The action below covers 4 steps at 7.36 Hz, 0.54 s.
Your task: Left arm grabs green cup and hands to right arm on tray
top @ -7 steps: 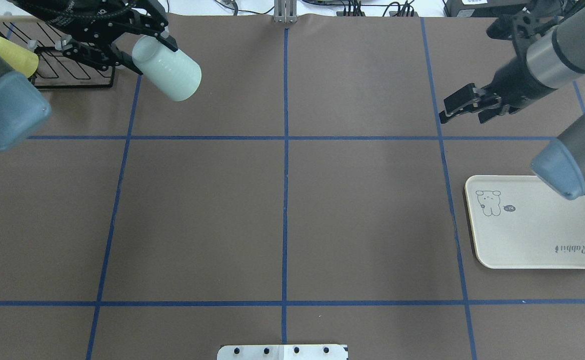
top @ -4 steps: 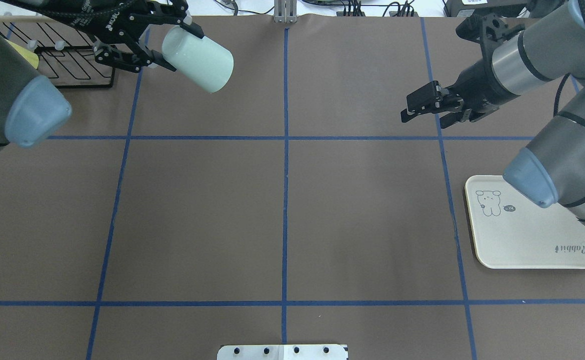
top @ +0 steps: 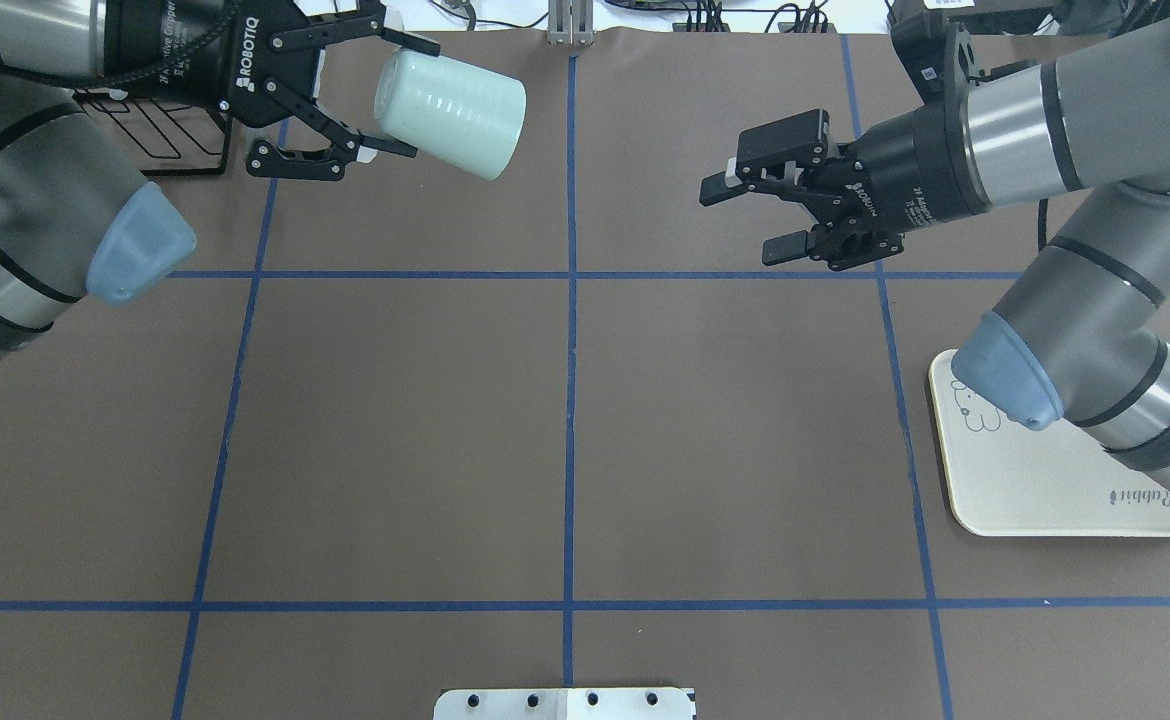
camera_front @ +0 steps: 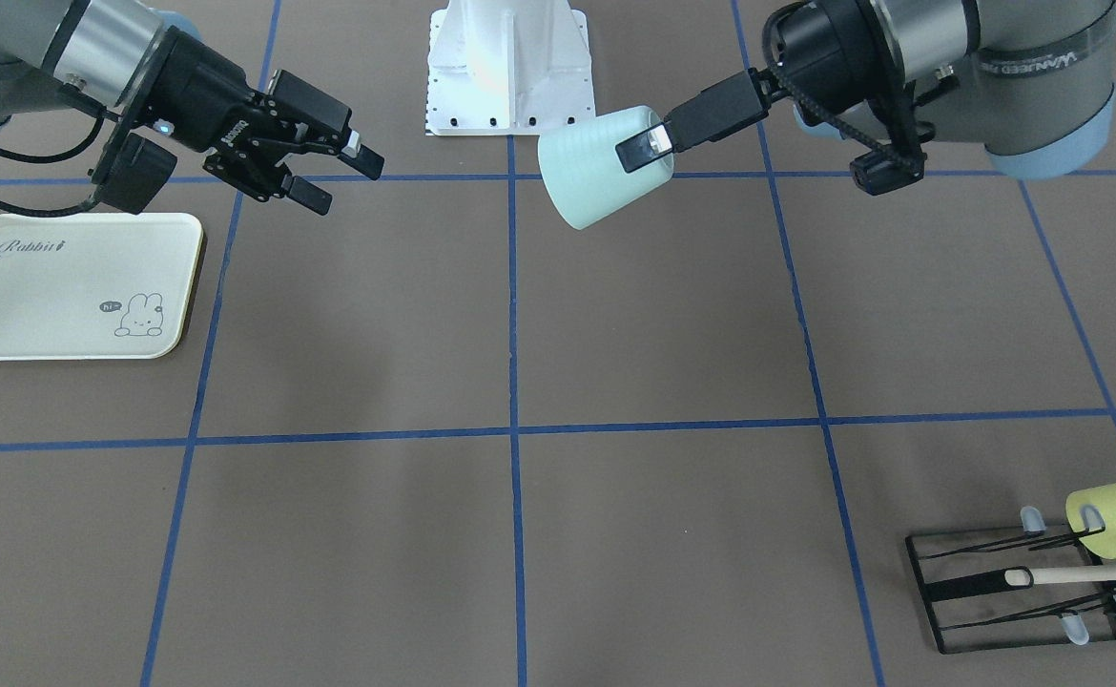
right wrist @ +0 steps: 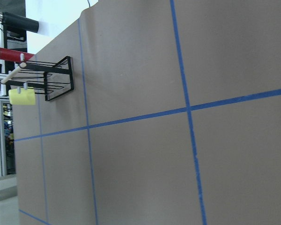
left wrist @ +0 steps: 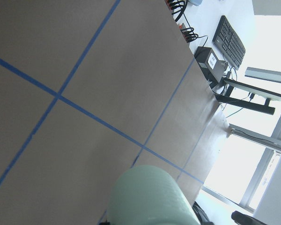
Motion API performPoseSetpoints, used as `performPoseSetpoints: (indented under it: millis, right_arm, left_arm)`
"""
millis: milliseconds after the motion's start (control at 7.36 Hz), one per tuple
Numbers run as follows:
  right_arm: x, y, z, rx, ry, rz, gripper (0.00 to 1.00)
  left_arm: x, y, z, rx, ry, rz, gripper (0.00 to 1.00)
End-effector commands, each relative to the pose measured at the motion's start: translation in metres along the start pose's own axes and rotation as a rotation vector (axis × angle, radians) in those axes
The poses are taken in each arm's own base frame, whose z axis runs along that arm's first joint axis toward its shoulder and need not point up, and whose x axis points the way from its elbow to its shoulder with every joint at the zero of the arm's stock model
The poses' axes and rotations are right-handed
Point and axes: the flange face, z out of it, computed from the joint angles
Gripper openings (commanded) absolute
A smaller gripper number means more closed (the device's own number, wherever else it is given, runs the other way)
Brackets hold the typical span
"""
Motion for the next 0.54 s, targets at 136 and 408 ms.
performPoseSetpoints:
  millis: [136, 408]
  right_arm:
    - [-0.018, 0.043, 0.01, -0.073, -0.222, 0.116, 1.0]
    - [-0.021, 0.082, 0.036, -0.085, -0.415, 0.22, 1.0]
  left_arm:
    - [-0.069, -0.015, -0.025, -0.259, 0.289, -0.301, 0.0]
    - [-0.077, -0.007, -0.045, -0.338, 0.368, -0.417, 0.0]
